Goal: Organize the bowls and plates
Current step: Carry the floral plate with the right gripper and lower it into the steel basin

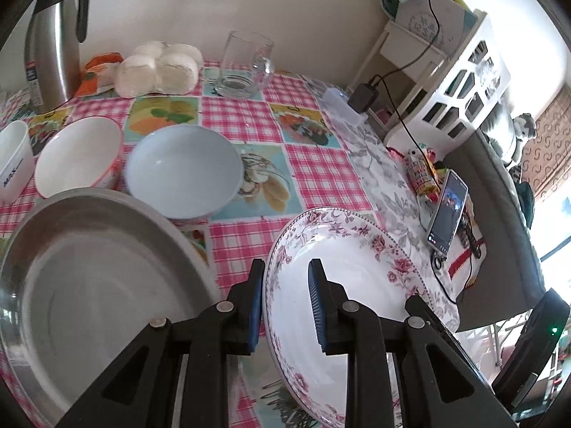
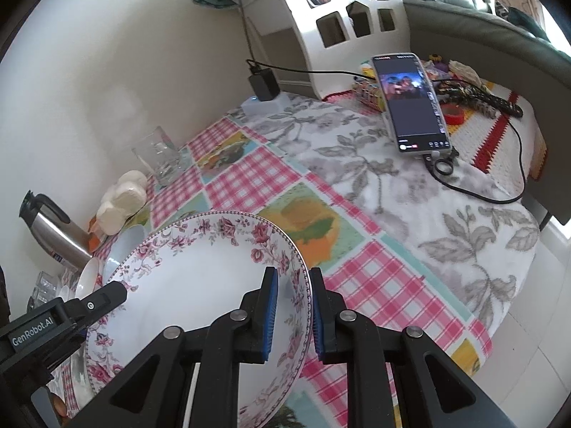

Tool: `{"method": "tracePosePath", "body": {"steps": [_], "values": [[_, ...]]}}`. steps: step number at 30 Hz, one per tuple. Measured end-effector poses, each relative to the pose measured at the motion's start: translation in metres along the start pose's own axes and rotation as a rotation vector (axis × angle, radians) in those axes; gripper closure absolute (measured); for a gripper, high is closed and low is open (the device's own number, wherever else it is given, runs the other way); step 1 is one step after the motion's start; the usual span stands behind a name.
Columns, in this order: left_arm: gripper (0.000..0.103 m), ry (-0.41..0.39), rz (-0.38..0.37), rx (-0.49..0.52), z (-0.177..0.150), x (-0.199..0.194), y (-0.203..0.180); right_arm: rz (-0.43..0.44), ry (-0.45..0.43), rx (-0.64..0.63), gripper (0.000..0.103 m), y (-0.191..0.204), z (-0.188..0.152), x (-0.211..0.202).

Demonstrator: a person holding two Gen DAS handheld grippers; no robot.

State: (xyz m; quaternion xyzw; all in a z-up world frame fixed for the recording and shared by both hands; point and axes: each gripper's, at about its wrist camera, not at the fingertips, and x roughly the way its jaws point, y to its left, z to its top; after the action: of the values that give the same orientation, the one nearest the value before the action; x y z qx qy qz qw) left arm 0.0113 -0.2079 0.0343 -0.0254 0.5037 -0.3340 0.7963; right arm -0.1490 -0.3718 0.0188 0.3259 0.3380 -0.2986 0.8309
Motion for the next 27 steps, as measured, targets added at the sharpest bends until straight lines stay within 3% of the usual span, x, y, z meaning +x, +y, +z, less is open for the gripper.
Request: {"method": "tracePosePath", "body": {"steps": [16,27], "values": [[0.078,-0.069,0.035,-0.079,0.008,-0.053,0.077,0.066,0.007,-0.116,0.084,0.081,-0.028,-0.006],[0.078,-0.081,0.125,-0.129,0.001,-0.079,0.141,0.124,0.051,-0.195,0.084,0.145,-0.060,0.002]]}}
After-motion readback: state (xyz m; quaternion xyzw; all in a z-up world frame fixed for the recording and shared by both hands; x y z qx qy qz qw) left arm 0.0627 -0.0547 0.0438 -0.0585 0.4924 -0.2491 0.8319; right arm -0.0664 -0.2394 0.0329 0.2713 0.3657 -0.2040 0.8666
